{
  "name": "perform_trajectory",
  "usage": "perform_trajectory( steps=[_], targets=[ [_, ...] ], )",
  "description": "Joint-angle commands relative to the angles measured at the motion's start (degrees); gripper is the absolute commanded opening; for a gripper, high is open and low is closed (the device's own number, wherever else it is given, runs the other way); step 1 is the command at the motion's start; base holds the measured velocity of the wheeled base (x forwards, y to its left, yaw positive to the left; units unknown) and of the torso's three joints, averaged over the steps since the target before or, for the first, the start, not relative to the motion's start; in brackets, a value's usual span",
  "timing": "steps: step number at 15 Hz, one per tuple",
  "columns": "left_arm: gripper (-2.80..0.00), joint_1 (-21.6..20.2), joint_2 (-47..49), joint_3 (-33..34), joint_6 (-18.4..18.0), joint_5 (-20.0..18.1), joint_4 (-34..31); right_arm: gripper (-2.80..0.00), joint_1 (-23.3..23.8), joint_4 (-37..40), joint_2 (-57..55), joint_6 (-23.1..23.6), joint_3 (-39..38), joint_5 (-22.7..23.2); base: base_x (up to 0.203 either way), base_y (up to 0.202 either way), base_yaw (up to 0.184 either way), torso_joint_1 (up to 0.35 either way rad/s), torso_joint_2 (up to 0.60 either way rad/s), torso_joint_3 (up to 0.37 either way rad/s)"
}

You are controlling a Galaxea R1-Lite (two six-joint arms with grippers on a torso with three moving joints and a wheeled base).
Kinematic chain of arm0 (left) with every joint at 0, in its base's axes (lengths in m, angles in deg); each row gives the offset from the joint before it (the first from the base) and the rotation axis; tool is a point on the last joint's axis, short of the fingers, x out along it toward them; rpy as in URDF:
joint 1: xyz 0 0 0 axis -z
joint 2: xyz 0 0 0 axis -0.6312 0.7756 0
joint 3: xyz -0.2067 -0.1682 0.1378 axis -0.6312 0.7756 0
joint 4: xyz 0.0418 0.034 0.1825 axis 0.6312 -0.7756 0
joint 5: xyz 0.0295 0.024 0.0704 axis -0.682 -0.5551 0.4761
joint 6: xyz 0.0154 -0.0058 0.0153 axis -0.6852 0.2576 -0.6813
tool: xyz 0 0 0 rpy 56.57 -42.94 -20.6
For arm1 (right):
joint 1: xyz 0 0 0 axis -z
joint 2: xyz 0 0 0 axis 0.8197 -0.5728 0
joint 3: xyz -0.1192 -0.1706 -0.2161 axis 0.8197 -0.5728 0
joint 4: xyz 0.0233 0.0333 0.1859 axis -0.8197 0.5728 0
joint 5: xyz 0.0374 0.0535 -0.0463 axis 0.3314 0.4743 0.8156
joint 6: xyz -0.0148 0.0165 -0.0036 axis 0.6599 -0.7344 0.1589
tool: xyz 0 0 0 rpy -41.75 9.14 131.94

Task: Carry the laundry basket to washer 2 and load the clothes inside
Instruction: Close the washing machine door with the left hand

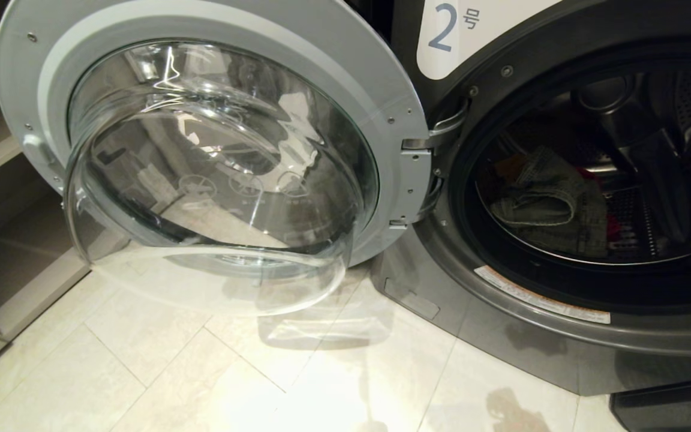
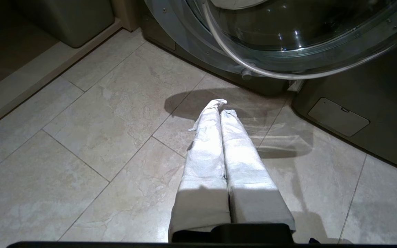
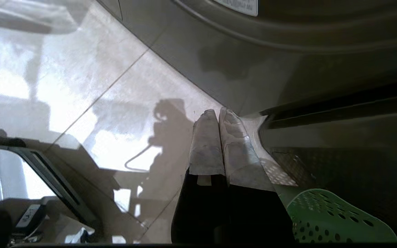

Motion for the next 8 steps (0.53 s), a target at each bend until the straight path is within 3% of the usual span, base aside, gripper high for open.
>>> perform_trajectory(
  steps=[1,4,8],
  targets=[
    [-2.8,0.0,0.1,2.3,0.0,0.0,0.1,-2.8,-1.5,-0.1,2.4,-0.8,0.0,-0.8,0.0,0.0,0.0,0.0,0.0,0.0],
    [-2.8,0.0,0.0,2.3,0.0,0.0,0.1,-2.8,-1.8,-0.3,3.6,-0.7,0.0,-1.1,0.0,0.0,0.0,0.0,0.0,0.0],
    [-2.8,0.0,0.0,2.3,0.0,0.0,0.1,-2.8,-1.9,-0.8,3.6,-5.3,0.0,-1.2,0.0,0.0,0.0,0.0,0.0,0.0]
  ],
)
